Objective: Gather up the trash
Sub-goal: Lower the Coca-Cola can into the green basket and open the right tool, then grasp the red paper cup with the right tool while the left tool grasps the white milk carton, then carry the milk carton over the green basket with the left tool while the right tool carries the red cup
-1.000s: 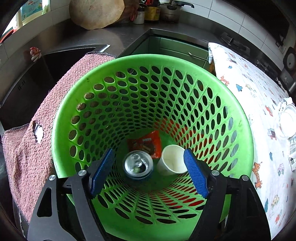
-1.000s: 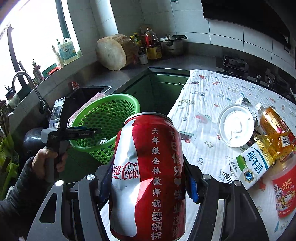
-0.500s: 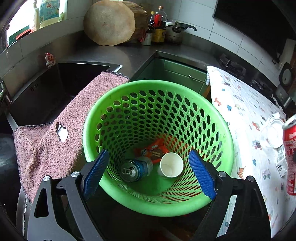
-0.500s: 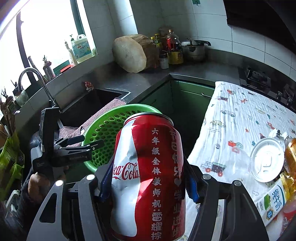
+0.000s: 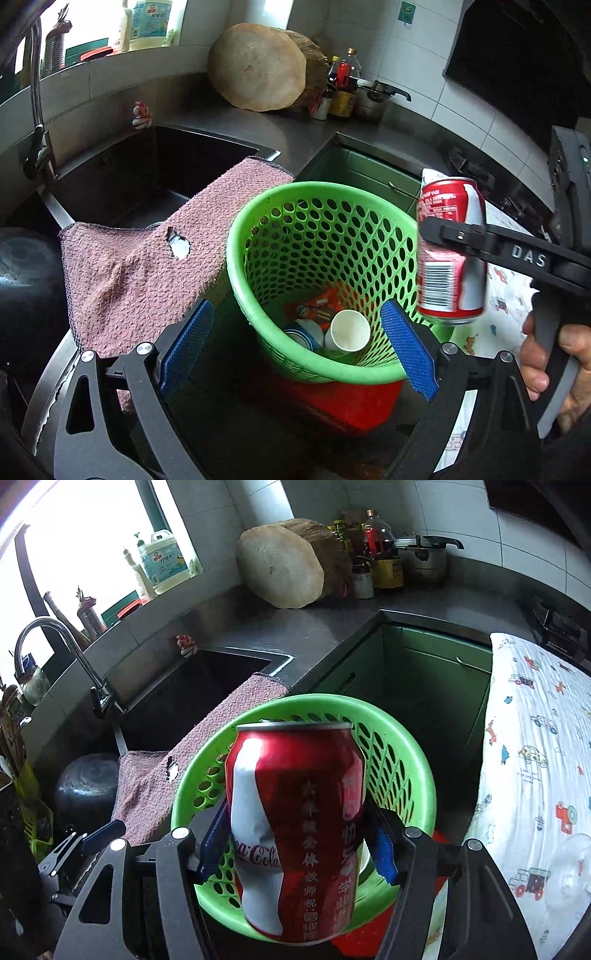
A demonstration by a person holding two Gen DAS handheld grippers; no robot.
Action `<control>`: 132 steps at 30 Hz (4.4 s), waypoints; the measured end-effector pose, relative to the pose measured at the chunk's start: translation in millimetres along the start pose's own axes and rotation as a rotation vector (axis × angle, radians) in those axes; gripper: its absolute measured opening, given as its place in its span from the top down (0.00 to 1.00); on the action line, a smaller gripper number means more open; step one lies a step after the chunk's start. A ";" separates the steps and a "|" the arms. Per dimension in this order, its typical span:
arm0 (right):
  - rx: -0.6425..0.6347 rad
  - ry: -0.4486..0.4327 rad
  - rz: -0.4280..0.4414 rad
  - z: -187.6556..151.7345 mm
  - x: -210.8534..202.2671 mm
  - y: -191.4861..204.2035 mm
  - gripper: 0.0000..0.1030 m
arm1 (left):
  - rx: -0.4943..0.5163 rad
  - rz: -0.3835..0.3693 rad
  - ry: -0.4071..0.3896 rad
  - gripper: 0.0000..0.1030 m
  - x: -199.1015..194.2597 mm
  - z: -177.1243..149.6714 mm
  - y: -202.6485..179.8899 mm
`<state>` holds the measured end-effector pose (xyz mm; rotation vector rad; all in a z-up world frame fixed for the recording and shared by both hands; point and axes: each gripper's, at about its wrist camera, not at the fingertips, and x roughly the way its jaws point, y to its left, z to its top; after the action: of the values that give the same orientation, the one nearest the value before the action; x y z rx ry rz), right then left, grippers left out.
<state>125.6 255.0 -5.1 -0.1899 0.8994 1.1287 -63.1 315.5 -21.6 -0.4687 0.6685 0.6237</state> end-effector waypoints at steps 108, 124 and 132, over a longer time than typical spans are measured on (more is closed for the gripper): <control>0.134 -0.056 -0.454 -235.9 -310.0 -283.7 0.30 | 0.804 -0.566 0.272 0.34 53.6 -106.7 -430.3; 0.058 -0.087 -0.389 -211.5 -296.5 -227.5 0.32 | 0.683 -0.547 0.148 0.34 -0.5 -71.1 -334.0; -0.022 -0.081 -0.326 -180.5 -265.4 -190.5 0.32 | 0.531 -0.407 0.045 0.34 -11.6 -20.5 -242.6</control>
<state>156.8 -116.6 8.6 -0.2960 0.7524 0.8372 81.8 124.2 20.6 -0.1127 0.7242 0.0396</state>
